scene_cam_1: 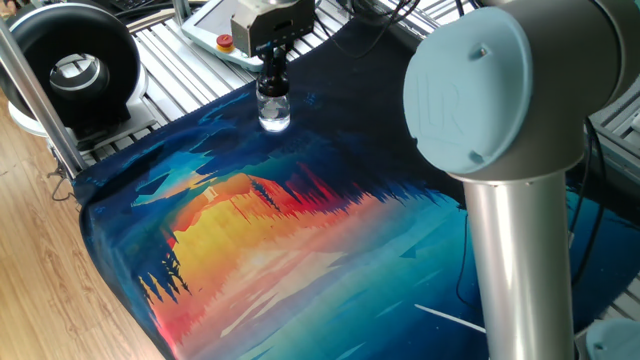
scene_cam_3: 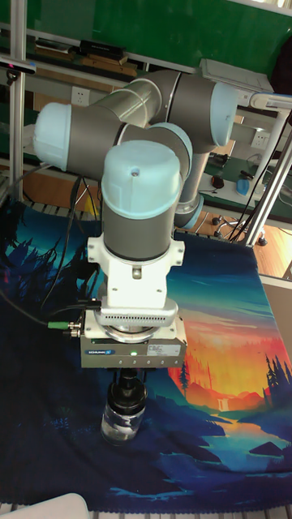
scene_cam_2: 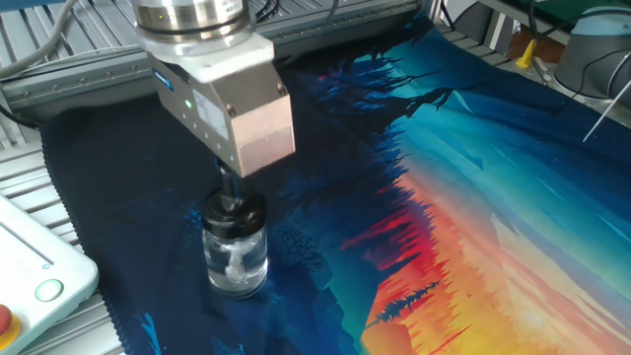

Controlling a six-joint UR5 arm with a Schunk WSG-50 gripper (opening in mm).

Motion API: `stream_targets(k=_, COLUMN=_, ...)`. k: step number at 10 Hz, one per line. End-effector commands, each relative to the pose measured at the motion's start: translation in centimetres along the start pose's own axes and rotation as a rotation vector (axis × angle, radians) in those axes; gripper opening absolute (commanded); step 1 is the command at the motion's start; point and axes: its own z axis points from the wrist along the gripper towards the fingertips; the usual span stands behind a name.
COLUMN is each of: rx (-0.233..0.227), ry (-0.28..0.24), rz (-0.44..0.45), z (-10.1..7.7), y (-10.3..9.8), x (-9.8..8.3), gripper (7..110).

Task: Screw the lid onto the jar

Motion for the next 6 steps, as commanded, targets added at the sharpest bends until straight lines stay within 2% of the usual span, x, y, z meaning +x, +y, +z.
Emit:
stream_targets(k=1, rx=-0.026, ry=-0.008, rz=-0.073, z=-0.4, y=-0.1, x=-0.3, gripper=44)
stream_targets(k=2, rx=-0.015, ry=-0.012, rz=-0.066, z=-0.4, y=-0.3, x=-0.4, gripper=44)
stream_targets(k=3, rx=-0.009, ry=-0.008, rz=-0.060, z=-0.4, y=-0.3, x=-0.4, gripper=66)
stream_targets(k=5, rx=0.062, ry=0.001, rz=-0.052, z=-0.8, y=-1.2, x=-0.3, gripper=66)
stream_targets(k=6, rx=0.108, ry=-0.017, rz=-0.098, z=-0.9, y=-1.9, x=-0.9, gripper=66)
